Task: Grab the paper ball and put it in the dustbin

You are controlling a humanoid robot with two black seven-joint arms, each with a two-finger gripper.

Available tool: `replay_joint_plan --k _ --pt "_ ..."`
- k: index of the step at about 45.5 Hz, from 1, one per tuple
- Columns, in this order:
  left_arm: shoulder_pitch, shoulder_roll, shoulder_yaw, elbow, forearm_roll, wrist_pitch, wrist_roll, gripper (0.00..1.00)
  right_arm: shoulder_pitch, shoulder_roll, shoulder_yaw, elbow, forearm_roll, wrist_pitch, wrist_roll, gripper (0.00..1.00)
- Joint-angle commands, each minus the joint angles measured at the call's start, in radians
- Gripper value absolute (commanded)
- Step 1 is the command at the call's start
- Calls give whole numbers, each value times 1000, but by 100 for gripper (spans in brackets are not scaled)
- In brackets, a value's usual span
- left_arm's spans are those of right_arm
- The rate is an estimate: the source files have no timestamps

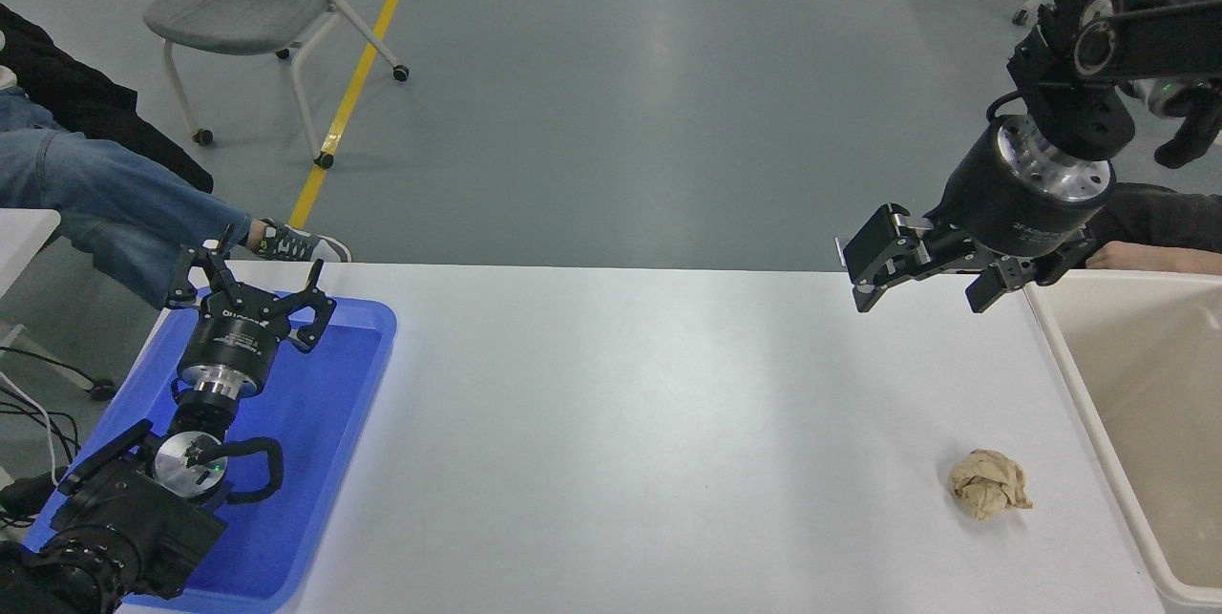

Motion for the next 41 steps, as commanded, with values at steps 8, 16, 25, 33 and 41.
replay_joint_plan --k 8,16,25,33,41 --pt "0 -2 0 -3 0 0 0 100 -4 -4 0 2 -4 0 0 100" --pt "0 -2 1 1 0 0 0 100 -16 -13 3 -1 -7 0 0 100" --pt "0 -2 1 0 0 0 0 100 -39 -35 4 -3 -53 0 0 100" --pt "0 -2 0 1 0 0 0 100 -79 -120 12 -3 -139 0 2 100" --pt "0 -2 0 -3 0 0 0 100 -165 -240 32 -8 -281 -26 0 100"
